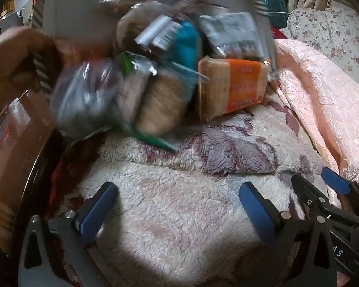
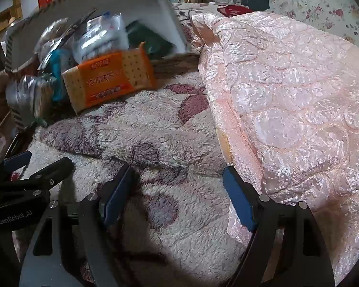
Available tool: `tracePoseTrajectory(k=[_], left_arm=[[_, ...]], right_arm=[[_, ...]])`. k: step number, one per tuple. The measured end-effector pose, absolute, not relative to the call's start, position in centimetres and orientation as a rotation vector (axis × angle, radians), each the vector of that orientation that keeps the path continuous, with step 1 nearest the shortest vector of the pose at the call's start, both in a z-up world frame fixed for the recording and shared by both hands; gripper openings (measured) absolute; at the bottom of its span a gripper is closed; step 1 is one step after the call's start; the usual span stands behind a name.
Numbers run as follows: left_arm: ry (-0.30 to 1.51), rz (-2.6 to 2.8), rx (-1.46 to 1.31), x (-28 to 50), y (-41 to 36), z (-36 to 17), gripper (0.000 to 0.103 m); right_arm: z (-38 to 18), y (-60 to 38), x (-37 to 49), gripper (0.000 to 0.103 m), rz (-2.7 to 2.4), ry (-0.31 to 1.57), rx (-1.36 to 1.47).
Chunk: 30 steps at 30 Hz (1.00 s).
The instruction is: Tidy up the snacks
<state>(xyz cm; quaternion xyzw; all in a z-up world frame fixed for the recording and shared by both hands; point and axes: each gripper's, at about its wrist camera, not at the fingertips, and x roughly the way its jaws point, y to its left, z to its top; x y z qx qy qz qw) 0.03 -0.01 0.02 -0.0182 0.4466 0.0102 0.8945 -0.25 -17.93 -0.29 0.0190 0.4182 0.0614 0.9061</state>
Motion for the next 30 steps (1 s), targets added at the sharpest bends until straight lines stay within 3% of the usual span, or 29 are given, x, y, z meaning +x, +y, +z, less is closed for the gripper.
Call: tracePoseTrajectory(k=[30], left_arm=[[0.922, 0.02, -0.044, -0.28, 0.34, 0.01, 0.103]], right_arm=[[-0.3, -17.93, -0.25, 0.079, 0.126, 0.864, 0.037]])
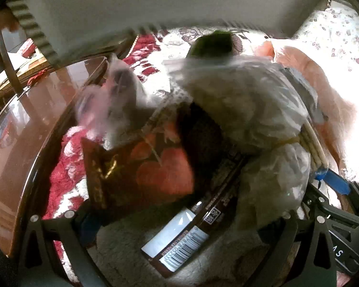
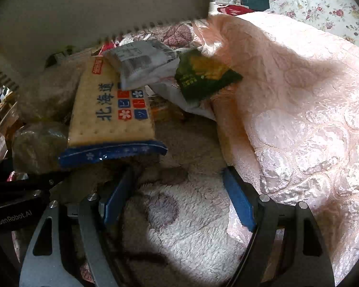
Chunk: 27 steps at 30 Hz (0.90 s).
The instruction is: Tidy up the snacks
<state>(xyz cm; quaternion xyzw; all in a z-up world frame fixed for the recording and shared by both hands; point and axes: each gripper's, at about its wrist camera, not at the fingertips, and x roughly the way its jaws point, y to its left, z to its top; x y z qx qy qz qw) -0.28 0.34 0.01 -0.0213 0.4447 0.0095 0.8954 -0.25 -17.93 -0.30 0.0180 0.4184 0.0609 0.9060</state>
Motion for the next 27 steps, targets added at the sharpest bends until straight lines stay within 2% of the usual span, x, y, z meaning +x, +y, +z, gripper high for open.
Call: tracePoseTrajectory(k=[27], left_arm=[[0.924, 0.019, -0.044, -0.12, 0.43, 0.04, 0.103]], right_arm=[[-0.26, -18.15, -0.4, 0.079, 0.126, 0.865, 0.037]])
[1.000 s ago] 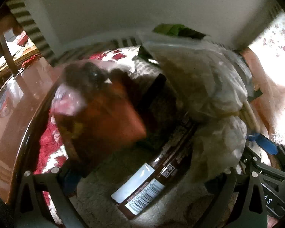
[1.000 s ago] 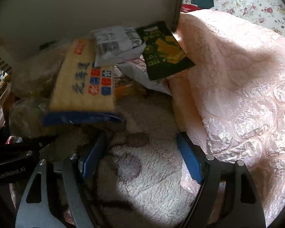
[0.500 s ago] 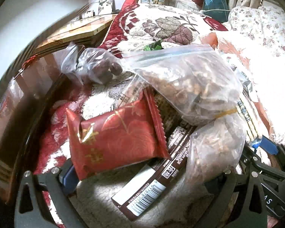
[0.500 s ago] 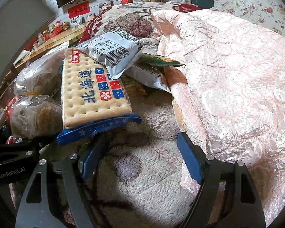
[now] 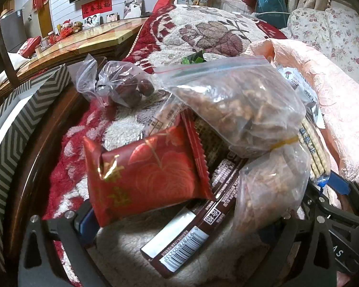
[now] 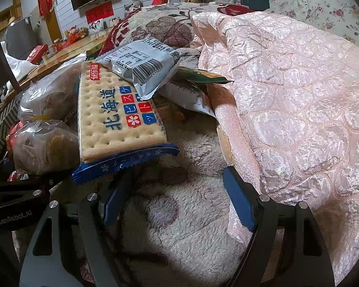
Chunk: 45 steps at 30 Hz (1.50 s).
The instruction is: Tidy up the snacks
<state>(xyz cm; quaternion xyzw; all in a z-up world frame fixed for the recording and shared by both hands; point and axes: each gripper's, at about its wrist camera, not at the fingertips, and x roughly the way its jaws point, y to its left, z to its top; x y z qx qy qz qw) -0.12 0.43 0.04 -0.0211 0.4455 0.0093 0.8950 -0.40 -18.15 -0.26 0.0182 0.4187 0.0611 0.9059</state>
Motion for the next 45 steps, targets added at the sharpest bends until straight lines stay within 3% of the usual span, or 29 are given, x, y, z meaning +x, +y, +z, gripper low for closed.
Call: tracePoseTrajectory(k=[28, 35, 45], left_arm=[[0.974, -0.009, -0.023, -1.1, 0.9, 1.0, 0.103], [0.964, 0.012, -0.04, -3.9, 4.3, 3.7, 0.103], [0.951, 0.015, -0.08, -4.6, 7.4, 5.7, 0.103]], right_arm=[[-0.2, -18.2, -0.5, 0.079, 0.13, 0.866, 0.042], [1.4, -18.8, -1.7, 0.079, 0.139, 0.958, 0.09], [5.1, -15.4, -5.7, 0.079, 0.378, 0.901, 0.038]])
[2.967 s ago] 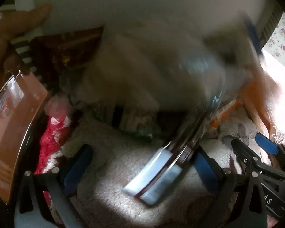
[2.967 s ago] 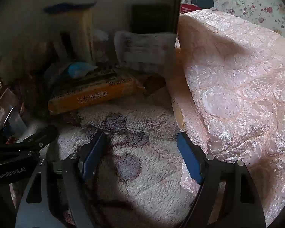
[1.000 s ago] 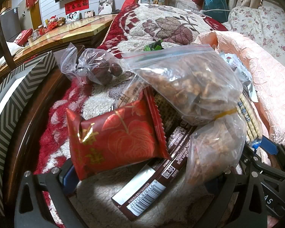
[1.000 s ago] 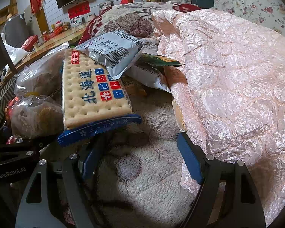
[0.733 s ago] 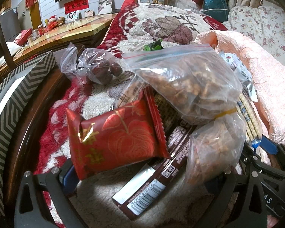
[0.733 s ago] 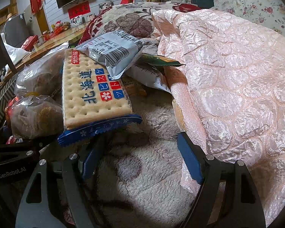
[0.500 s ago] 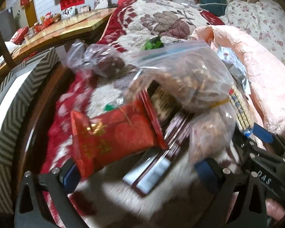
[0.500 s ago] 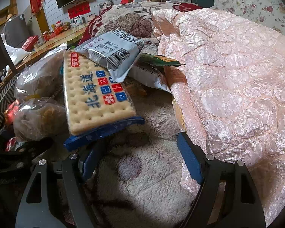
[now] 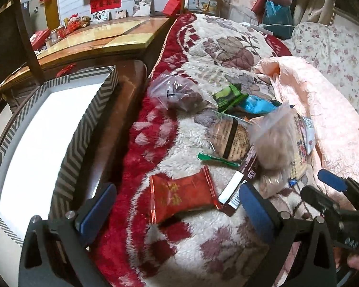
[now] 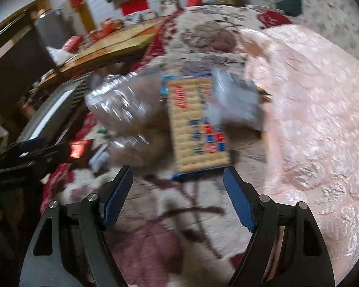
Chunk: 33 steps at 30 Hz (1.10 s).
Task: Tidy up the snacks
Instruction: 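Grasp the red packet with the left tool while the right grasps a nut bag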
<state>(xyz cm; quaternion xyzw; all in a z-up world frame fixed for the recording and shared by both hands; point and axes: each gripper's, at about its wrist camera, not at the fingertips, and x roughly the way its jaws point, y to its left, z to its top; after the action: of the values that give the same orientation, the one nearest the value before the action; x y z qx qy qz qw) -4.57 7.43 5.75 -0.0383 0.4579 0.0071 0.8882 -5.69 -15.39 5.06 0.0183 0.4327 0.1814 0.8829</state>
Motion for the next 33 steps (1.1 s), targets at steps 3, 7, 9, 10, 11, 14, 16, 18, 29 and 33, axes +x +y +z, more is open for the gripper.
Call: tracePoseTrajectory(k=[3, 7, 9, 10, 11, 14, 16, 18, 29, 33], left_arm=[[0.962, -0.019, -0.063, -4.7, 7.3, 5.8, 0.103], [0.987, -0.014, -0.05, -4.8, 7.5, 5.0, 0.103], [1.006, -0.006, -0.073, -4.5, 7.8, 4.4, 0.103], [1.013, 0.0, -0.084, -4.4, 7.9, 4.2, 0.103], [1.017, 0.006, -0.095, -4.2, 8.1, 3.9, 0.103], [1.024, 0.029, -0.132, -3.5, 8.4, 3.5, 0.103], [1.02, 0.032, -0.151, -3.1, 8.6, 3.4, 0.103], [1.032, 0.036, -0.155, -2.5, 8.7, 3.0, 0.103], [1.088, 0.006, -0.206, -1.6, 9.3, 1.4, 0.073], [1.083, 0.008, -0.215, -1.4, 9.7, 1.4, 0.073]], right_arm=[[5.4, -14.4, -6.0, 0.079, 0.419, 0.895, 0.018], [5.6, -13.5, -6.0, 0.079, 0.467, 0.89, -0.001], [5.5, -13.6, -5.9, 0.079, 0.47, 0.899, 0.002], [5.4, -13.6, -5.8, 0.079, 0.471, 0.906, 0.006], [5.2, -13.6, -5.7, 0.079, 0.471, 0.914, 0.009], [5.1, -13.7, -5.7, 0.079, 0.472, 0.921, 0.014], [5.0, -13.6, -5.5, 0.079, 0.476, 0.927, 0.014], [5.0, -13.4, -5.3, 0.079, 0.48, 0.934, 0.011], [5.6, -10.5, -3.1, 0.079, 0.543, 0.909, -0.088], [5.3, -9.3, -1.8, 0.079, 0.552, 0.901, -0.142]])
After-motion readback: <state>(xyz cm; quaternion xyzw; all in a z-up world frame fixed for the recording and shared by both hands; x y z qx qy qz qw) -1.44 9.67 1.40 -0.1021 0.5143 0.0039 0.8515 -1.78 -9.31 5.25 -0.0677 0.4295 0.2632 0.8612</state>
